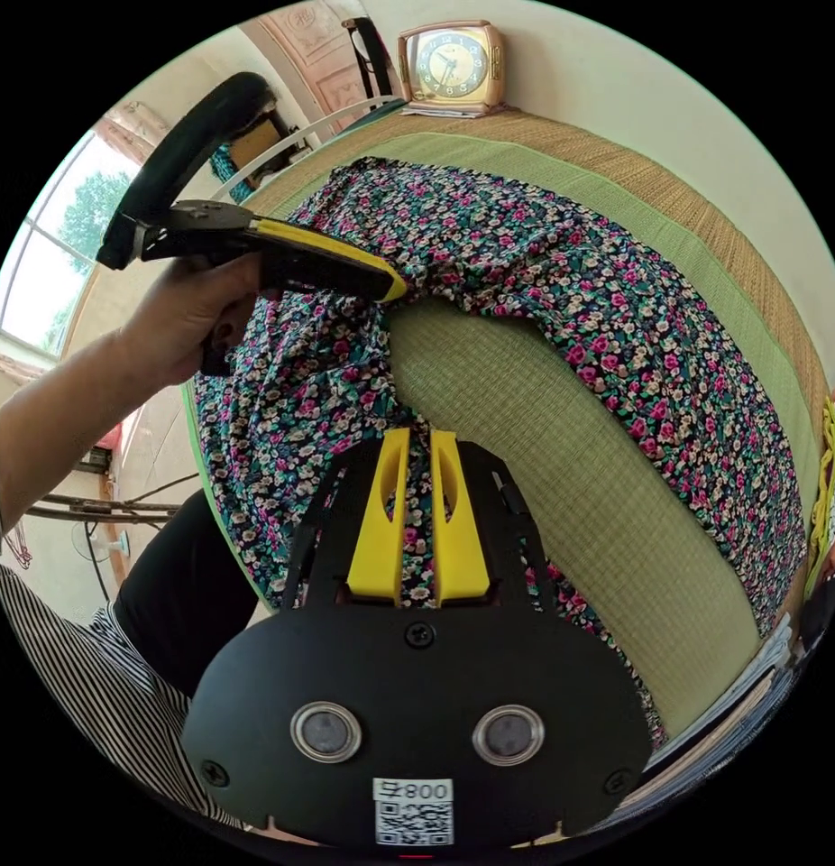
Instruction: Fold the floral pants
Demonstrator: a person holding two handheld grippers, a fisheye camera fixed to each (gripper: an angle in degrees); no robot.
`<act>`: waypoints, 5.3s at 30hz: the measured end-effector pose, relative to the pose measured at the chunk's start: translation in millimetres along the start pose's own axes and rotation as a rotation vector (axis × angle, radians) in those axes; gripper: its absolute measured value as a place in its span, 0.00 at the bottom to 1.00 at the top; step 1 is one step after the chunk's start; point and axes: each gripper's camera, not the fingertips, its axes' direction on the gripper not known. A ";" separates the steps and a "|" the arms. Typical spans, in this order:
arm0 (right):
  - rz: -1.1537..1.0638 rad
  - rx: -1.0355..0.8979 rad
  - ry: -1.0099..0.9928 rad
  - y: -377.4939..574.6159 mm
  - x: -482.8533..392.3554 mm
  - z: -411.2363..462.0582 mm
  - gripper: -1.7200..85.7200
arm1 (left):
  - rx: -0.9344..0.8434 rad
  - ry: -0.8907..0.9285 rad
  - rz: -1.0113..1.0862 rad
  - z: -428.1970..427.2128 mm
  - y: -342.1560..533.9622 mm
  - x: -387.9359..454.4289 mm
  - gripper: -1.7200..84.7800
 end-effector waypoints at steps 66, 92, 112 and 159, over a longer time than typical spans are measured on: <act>0.698 -0.156 0.294 341.2 296.0 -102.6 0.11 | -0.148 0.019 0.363 149.3 -100.3 207.7 0.09; 0.688 -0.078 0.419 307.2 270.6 -127.0 0.07 | -0.051 0.140 0.221 83.4 -68.4 131.3 0.05; 0.134 0.088 0.018 91.2 171.4 -106.2 0.02 | 0.098 -0.206 -0.361 -54.1 -4.0 -129.7 0.02; -0.079 0.001 0.202 -298.5 132.1 -64.1 0.11 | -0.088 -0.254 -0.034 -141.6 -282.5 -316.0 0.10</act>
